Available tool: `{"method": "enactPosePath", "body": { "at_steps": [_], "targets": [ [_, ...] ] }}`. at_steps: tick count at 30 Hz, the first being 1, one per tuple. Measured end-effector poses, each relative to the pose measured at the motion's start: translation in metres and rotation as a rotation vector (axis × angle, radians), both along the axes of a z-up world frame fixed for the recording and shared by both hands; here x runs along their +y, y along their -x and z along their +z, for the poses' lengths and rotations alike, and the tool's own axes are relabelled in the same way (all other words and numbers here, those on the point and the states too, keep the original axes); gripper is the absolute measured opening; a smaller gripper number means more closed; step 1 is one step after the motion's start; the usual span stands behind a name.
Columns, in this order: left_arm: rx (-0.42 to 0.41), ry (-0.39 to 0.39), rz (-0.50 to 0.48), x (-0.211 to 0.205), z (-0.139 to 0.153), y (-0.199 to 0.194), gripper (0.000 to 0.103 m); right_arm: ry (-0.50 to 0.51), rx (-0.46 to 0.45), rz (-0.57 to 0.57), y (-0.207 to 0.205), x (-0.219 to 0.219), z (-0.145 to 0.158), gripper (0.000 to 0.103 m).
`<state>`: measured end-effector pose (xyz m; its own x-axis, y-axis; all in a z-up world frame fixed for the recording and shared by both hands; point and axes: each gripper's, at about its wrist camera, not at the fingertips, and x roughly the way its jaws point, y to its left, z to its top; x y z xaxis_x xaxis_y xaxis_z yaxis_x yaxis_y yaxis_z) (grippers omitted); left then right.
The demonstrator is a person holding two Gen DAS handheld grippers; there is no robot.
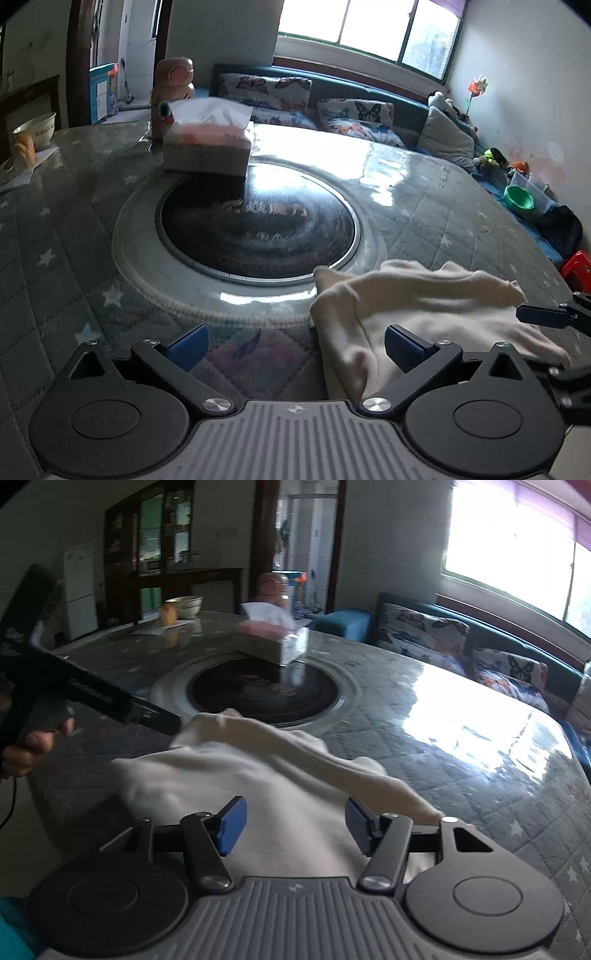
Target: Fold clothes
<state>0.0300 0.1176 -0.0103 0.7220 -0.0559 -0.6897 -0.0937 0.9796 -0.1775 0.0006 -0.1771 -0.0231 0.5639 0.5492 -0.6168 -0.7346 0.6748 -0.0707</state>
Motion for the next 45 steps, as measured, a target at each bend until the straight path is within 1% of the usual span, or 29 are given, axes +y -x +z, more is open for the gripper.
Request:
{"method": "enactPosePath", "body": {
  "at_steps": [3,8,10,14,17,27,29,33,36,37,38,39,40,44,45],
  "targets": [
    [0.011,-0.001,0.002,-0.003,-0.002,0.004,0.103,0.005,0.0,0.035,0.009,0.006,-0.001,0.065],
    [0.021,0.002,0.009,-0.006,-0.003,0.006,0.103,0.016,-0.003,0.083,0.021,0.015,-0.002,0.068],
    [0.024,0.003,0.011,-0.007,-0.003,0.007,0.103,0.017,-0.009,0.102,0.025,0.019,-0.001,0.07],
    [0.027,-0.003,0.026,-0.007,-0.002,0.006,0.103,0.031,-0.019,0.138,0.033,0.027,0.0,0.071],
    [0.028,-0.001,0.039,-0.005,-0.002,0.006,0.103,0.041,-0.029,0.162,0.039,0.034,0.001,0.073],
    [0.037,-0.009,0.067,0.0,-0.001,0.005,0.103,0.081,-0.061,0.231,0.05,0.055,-0.002,0.073],
    [0.041,-0.003,0.074,0.001,0.0,0.005,0.103,0.092,-0.071,0.247,0.053,0.06,-0.004,0.072],
    [0.052,0.031,0.097,0.006,0.0,0.005,0.103,0.116,-0.083,0.29,0.06,0.07,-0.005,0.065],
    [0.069,0.038,0.102,0.006,0.001,0.002,0.103,0.135,-0.102,0.319,0.064,0.077,-0.007,0.064],
    [0.074,0.043,0.103,0.006,0.001,0.002,0.103,0.145,-0.109,0.328,0.066,0.08,-0.008,0.059],
    [0.076,0.05,0.101,0.006,0.001,0.001,0.103,0.155,-0.115,0.337,0.067,0.083,-0.009,0.058],
    [0.081,0.061,0.102,0.006,0.0,0.0,0.103,0.163,-0.118,0.345,0.068,0.087,-0.01,0.057],
    [0.089,0.074,0.105,0.006,-0.001,-0.001,0.103,0.168,-0.119,0.352,0.069,0.09,-0.011,0.054],
    [0.112,0.145,0.129,0.011,-0.005,-0.004,0.103,0.194,-0.132,0.365,0.069,0.099,-0.015,0.05],
    [0.114,0.157,0.132,0.011,-0.005,-0.005,0.103,0.199,-0.135,0.364,0.069,0.102,-0.016,0.047]
  ]
}}
